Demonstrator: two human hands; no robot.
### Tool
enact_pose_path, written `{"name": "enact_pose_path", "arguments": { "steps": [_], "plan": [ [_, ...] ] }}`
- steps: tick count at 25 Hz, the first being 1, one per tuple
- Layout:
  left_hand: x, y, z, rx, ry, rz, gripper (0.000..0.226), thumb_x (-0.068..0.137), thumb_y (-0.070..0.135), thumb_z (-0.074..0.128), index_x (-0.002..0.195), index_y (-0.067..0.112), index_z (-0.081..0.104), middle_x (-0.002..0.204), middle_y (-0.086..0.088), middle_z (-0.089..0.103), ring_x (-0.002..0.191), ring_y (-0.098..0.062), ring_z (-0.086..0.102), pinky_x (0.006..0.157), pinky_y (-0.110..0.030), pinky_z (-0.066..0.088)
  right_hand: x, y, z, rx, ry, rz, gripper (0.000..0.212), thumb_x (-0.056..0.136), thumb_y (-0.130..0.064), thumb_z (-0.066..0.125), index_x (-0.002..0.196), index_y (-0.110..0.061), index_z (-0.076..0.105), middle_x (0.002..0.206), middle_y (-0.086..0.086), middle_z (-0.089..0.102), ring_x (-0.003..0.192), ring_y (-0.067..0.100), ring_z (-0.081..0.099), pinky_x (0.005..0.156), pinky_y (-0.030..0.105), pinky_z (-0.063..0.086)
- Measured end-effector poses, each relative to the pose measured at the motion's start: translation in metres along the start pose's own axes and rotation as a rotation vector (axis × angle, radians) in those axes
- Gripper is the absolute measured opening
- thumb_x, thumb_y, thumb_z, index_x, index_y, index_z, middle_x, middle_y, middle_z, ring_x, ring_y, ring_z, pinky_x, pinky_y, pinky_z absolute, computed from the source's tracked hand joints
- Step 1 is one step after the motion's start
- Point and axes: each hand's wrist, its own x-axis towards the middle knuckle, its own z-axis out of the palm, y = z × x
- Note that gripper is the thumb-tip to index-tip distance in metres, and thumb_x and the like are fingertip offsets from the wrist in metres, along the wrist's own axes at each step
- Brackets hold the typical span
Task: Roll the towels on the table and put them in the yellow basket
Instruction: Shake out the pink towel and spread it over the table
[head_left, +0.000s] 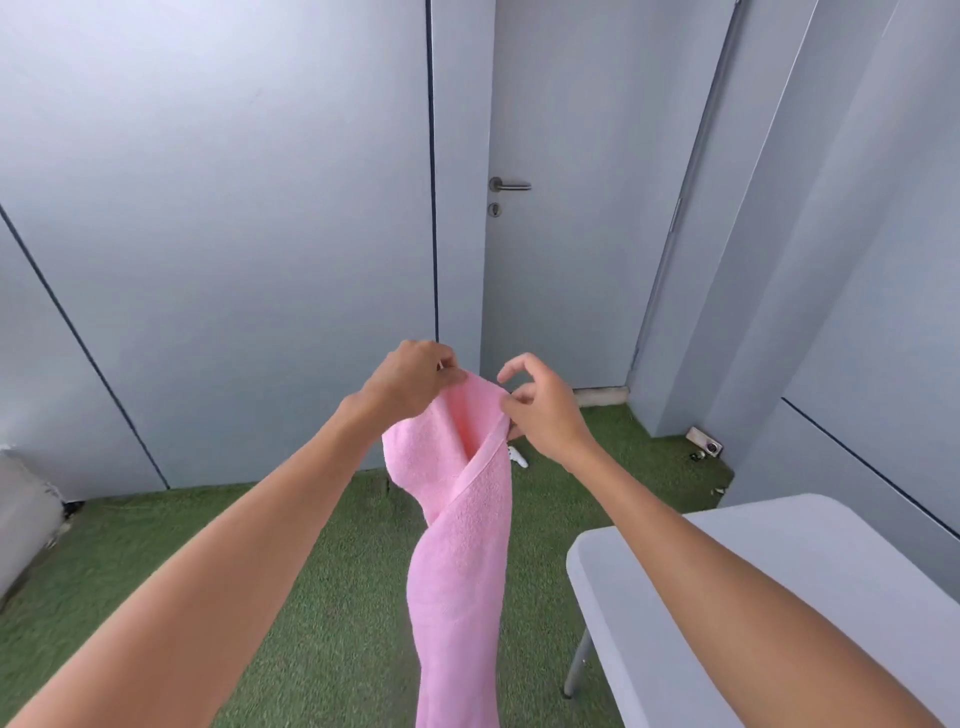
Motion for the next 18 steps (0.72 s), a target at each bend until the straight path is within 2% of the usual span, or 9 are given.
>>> {"name": "enact_pose_path", "arguments": {
  "steps": [2,4,6,8,10,12,14,16,18],
  "plan": [
    [0.012,-0.004,0.028,-0.008,0.2,0.036,0.017,0.092,0.029,0.059,0.097,0.013,0.058,0.097,-0.003,0.054,0.084,-0.022,0.055,0.074,-0.035,0.045,0.026,0.011,-0.007,-0.021,-0.007,-0.031,0.022,0.085,-0.001,0.051,0.086,-0.022,0.056,0.062,0.026,0.058,0.054,0.037,0.059,0.058,0.046,0.058],
    [0.018,-0.004,0.063,-0.135,0.324,0.16,0.013,0.091,0.026,0.06,0.1,0.016,0.058,0.099,-0.001,0.053,0.081,-0.015,0.055,0.074,-0.031,0.047,0.056,0.023,-0.017,-0.039,-0.023,-0.024,0.024,0.087,-0.002,0.052,0.078,-0.019,0.066,0.059,0.017,0.058,0.056,0.03,0.059,0.059,0.05,0.058],
    [0.022,-0.004,0.097,-0.305,0.184,0.229,0.011,0.091,0.026,0.062,0.099,0.019,0.064,0.094,0.004,0.059,0.08,-0.009,0.059,0.077,-0.027,0.05,0.08,0.035,-0.03,-0.025,-0.076,0.033,0.025,0.09,-0.002,0.053,0.085,-0.015,0.073,0.068,0.007,0.066,0.066,0.023,0.067,0.066,0.045,0.06],
    [0.04,-0.004,0.12,-0.47,0.063,0.135,0.013,0.09,0.03,0.065,0.094,0.018,0.065,0.091,0.005,0.066,0.083,-0.008,0.063,0.078,-0.025,0.049,0.103,0.048,-0.046,0.027,-0.145,0.106,0.022,0.091,-0.001,0.053,0.097,-0.008,0.074,0.083,0.01,0.07,0.079,0.023,0.071,0.072,0.035,0.061],
    [0.068,-0.003,0.128,-0.583,-0.079,0.015,0.019,0.087,0.035,0.068,0.092,0.017,0.065,0.085,0.001,0.07,0.073,-0.012,0.063,0.07,-0.026,0.048,0.124,0.064,-0.062,0.061,-0.199,0.148,0.022,0.092,-0.002,0.055,0.104,-0.007,0.072,0.096,0.011,0.072,0.086,0.019,0.072,0.077,0.031,0.059],
    [0.092,-0.001,0.136,-0.615,-0.208,-0.018,0.023,0.086,0.04,0.067,0.087,0.017,0.065,0.071,-0.001,0.061,0.059,-0.015,0.047,0.059,-0.028,0.038,0.139,0.083,-0.075,0.081,-0.24,0.166,0.022,0.091,-0.003,0.057,0.108,-0.007,0.07,0.106,0.009,0.071,0.092,0.014,0.071,0.081,0.032,0.058],
    [0.108,0.001,0.142,-0.619,-0.247,-0.004,0.028,0.088,0.042,0.064,0.083,0.015,0.064,0.071,-0.002,0.057,0.061,-0.018,0.046,0.064,-0.031,0.04,0.146,0.103,-0.086,0.144,-0.282,0.213,0.025,0.09,-0.004,0.06,0.114,-0.006,0.068,0.109,0.008,0.071,0.095,0.015,0.07,0.086,0.034,0.057],
    [0.122,0.009,0.145,-0.662,-0.209,0.003,0.026,0.093,0.036,0.058,0.09,0.011,0.062,0.082,-0.012,0.065,0.074,-0.031,0.06,0.076,-0.038,0.054,0.149,0.119,-0.104,0.175,-0.343,0.248,0.033,0.086,-0.009,0.067,0.118,-0.009,0.065,0.107,0.006,0.072,0.096,0.015,0.07,0.089,0.034,0.055],
    [0.133,0.022,0.14,-0.699,-0.159,0.024,0.023,0.097,0.029,0.053,0.096,0.006,0.059,0.082,-0.016,0.064,0.074,-0.033,0.06,0.073,-0.039,0.055,0.149,0.133,-0.123,-0.024,-0.388,0.199,0.038,0.08,-0.018,0.075,0.117,-0.017,0.067,0.104,-0.002,0.074,0.097,0.007,0.069,0.089,0.031,0.053]
  ]
}}
